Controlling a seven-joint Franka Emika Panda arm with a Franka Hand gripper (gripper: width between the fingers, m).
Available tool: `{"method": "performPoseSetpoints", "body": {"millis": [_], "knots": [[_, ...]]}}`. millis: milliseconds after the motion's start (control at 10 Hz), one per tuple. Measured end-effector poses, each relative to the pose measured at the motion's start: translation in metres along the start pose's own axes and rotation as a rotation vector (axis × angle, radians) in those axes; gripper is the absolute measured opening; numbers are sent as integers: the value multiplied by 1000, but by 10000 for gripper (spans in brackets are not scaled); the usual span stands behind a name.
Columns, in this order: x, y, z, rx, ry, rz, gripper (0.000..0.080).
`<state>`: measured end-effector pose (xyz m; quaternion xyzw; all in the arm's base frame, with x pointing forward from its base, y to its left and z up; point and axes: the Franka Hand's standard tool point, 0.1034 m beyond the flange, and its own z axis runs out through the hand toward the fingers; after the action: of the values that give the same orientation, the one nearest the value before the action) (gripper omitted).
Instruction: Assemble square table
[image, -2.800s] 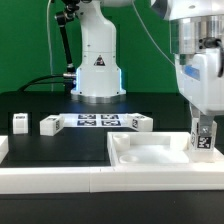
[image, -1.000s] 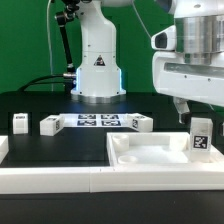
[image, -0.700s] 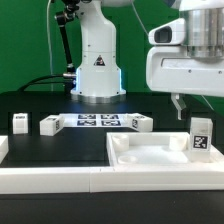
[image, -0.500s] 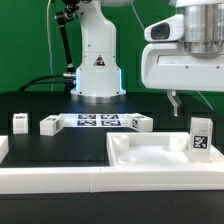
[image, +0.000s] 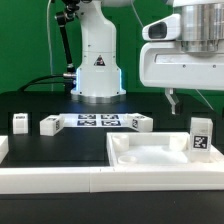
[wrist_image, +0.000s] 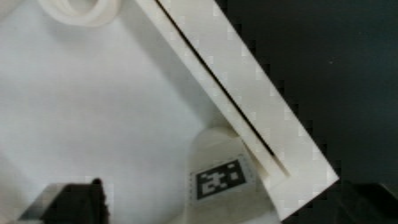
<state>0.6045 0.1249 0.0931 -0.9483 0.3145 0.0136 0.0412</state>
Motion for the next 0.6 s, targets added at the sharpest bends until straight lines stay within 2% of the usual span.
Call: {"method": "performPoseSetpoints", "body": {"millis": [200,400,500,600], "knots": [[0,0,0,-1,0,-1,649],[-11,-1,-2,-27,6,-102,649],[-18,6,-4,-24,-3,-150,649],[-17,6,-3,-25,-2,-136,649]]}}
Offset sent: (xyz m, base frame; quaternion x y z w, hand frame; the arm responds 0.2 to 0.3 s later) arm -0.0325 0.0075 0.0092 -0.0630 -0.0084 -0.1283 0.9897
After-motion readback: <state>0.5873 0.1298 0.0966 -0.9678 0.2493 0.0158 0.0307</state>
